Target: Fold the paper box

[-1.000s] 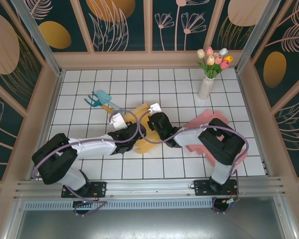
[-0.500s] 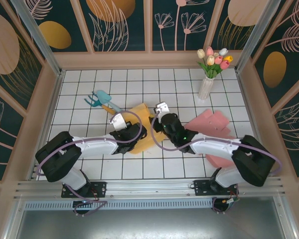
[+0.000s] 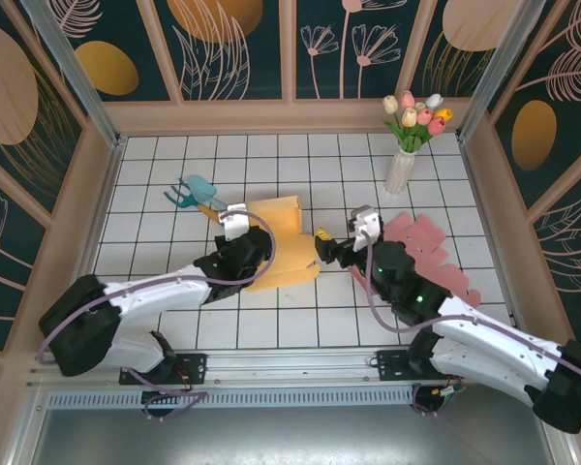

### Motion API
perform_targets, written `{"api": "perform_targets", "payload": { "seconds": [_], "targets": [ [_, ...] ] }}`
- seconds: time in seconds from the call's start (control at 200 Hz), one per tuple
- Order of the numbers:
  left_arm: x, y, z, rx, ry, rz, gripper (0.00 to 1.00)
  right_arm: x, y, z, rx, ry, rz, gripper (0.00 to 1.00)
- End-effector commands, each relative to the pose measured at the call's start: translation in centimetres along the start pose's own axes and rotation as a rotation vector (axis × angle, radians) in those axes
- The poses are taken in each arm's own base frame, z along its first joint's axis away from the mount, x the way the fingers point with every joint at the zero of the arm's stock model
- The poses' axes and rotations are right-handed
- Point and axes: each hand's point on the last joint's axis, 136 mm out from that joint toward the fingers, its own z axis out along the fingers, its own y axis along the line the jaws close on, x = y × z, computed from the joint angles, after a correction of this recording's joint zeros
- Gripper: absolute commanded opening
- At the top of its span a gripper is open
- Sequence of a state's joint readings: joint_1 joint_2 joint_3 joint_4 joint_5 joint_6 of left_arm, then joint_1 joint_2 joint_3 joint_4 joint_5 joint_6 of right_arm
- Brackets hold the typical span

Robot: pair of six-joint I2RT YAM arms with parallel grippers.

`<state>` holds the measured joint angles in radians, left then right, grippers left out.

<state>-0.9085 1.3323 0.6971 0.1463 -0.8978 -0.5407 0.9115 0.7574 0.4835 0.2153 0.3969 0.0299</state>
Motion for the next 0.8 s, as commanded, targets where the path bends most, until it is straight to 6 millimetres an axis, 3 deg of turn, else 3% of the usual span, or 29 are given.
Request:
{"api": "perform_targets", "payload": {
  "seconds": [0.0,0.11,0.245,0.375,0.455,0.535,0.595,0.656,0.796],
  "targets": [
    [-4.8,-1.2,-1.9,0.118,-0.103,0.126,0.00,0.3,-1.5,-1.5,0.044,-0.035,-0.012,0.99],
    [-8.3,-2.2,-3.6,0.181,-0.169,0.261,0.00,-0.4,-1.8,-3.1,0.018,-0.116,0.027,0.99],
    [-11.7,-2.1,-4.7,0.141,-0.190,0.428,0.01,-1.5,-2.6,-4.7,0.025,-0.182,0.078,0.99],
    [-13.7,-5.0,-6.7,0.319,-0.252,0.614,0.02,-1.9,-3.5,-5.7,0.051,-0.215,0.113,0.99],
    [-13.1,-6.7,-7.9,0.426,-0.330,0.862,0.00,-2.0,-4.0,-6.1,0.064,-0.227,0.127,0.99],
    [-12.1,-7.1,-8.1,0.444,-0.357,1.105,0.00,-2.4,-4.1,-6.6,0.061,-0.239,0.139,0.99],
    [-10.7,-7.0,-7.5,0.441,-0.329,1.275,0.00,-2.5,-4.2,-6.8,0.062,-0.249,0.146,0.99],
    [-11.6,-7.2,-7.5,0.428,-0.329,1.379,0.00,-2.5,-4.3,-6.9,0.065,-0.256,0.150,0.99],
    [-10.0,-8.1,-7.1,0.521,-0.226,1.667,0.00,-2.3,-4.5,-6.9,0.075,-0.256,0.149,0.99]
  ]
}}
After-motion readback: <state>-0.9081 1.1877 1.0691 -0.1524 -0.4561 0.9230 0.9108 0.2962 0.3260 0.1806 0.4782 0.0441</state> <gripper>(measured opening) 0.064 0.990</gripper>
